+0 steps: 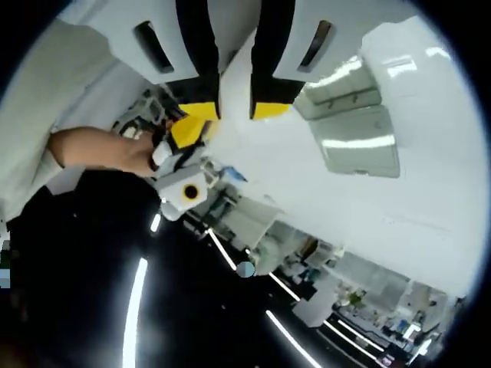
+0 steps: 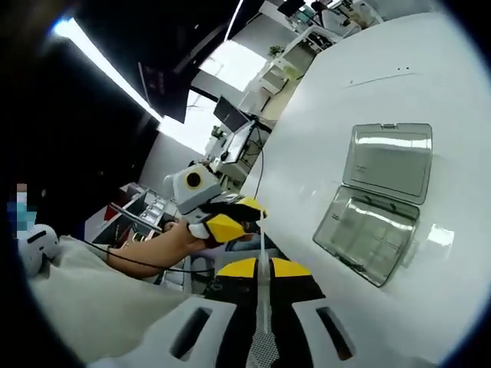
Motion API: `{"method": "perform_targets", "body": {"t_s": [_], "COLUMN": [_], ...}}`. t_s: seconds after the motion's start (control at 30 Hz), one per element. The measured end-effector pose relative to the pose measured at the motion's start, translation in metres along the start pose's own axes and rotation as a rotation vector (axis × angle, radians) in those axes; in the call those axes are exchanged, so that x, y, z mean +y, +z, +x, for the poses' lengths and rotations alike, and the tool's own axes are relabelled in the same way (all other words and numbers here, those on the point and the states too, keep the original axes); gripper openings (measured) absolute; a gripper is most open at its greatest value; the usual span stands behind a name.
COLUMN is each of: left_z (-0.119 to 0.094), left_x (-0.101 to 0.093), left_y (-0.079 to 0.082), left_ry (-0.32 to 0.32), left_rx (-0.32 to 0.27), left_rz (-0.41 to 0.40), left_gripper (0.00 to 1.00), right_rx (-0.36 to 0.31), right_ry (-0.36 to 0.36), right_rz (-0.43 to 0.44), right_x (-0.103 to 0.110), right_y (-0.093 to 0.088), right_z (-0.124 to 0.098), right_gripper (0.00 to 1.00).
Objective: Insert the divider into the dual guide fixture by aligning both edges with the guide slots and pushing it downward to the bottom, including one-sided entry, uneven engagement, binding, and posture correction.
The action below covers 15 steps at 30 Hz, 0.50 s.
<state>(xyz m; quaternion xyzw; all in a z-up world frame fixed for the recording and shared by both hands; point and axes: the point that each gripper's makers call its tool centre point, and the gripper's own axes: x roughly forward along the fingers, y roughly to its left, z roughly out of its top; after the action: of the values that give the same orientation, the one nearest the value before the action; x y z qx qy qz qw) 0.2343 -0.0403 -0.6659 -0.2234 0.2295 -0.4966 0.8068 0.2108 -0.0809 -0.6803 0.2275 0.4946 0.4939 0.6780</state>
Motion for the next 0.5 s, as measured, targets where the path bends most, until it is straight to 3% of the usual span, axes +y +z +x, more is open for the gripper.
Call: {"method": "perform_targets", "body": {"t_s": [0.27,0.5], "left_z": [-0.006,-0.010], "left_x": [0.012,0.018], "left_y": [-0.010,-0.017], "left_ry": [0.106,0.170], "left_rx": [0.066,0.110], "left_rz": [0.135,0.234], "left_gripper": [0.12,0.14], "right_rx": [-0.009,-0.030], "right_ry": [-0.096,-0.234], "right_rz": [0.061,0.127], "right_x": [-0.020,-0.044], "right_y": [0.008,0.016], "right_z": [0.002,0.003], "right_gripper": [0.00,0.00]}}
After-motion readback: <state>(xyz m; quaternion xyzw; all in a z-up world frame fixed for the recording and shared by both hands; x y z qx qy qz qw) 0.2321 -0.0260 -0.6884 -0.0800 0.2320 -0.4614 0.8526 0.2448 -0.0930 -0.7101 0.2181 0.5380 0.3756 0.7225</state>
